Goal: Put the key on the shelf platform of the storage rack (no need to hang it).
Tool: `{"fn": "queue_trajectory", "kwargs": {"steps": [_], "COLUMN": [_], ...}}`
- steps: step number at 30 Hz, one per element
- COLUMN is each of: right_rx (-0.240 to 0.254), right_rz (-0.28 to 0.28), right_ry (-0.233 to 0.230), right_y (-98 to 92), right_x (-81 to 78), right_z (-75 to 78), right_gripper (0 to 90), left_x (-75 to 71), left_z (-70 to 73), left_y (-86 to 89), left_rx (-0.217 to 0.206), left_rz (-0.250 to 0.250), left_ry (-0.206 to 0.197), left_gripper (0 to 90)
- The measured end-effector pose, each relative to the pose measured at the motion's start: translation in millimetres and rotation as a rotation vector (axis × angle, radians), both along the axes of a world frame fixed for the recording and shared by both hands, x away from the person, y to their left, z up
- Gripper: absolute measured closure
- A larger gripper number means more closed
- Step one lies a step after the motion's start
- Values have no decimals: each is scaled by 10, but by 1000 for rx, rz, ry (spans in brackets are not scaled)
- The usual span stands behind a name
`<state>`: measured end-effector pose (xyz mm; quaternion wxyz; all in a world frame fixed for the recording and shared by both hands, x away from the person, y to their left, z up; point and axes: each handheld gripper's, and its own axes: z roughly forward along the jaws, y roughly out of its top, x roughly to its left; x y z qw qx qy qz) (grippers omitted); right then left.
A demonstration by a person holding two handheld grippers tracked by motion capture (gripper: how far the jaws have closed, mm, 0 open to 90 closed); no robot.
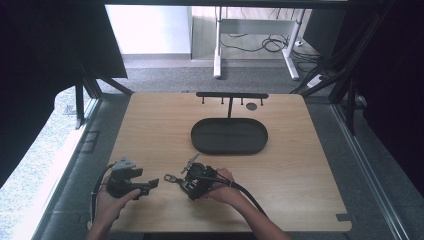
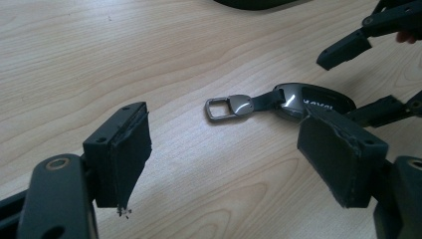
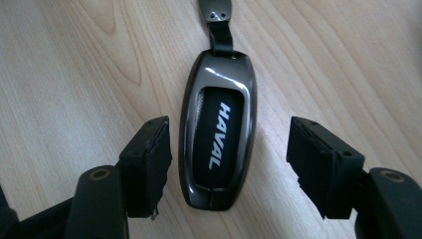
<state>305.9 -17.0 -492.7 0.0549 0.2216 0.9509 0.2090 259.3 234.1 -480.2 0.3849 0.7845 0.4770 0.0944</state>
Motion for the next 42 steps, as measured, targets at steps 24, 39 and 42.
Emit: {"fn": "queue_trajectory", "kwargs": {"steps": [24,39,42], "right_rx": [-35,6,48], "right_rz": [2,11,18], "right_ry": [34,65,86], "right_y": [225,162,137], "right_x": [88,118,117], "right_z": [-180,-90,-18], "right_gripper": [477,487,488], "left_x": [1,4,3], "left_z": [-3,-7,-5], "left_y": [8,18,20], "left_rx": [1,-1,0], "left_rz": [4,12,11], "left_ry": [2,2,1], "left_gripper": [214,214,214]}}
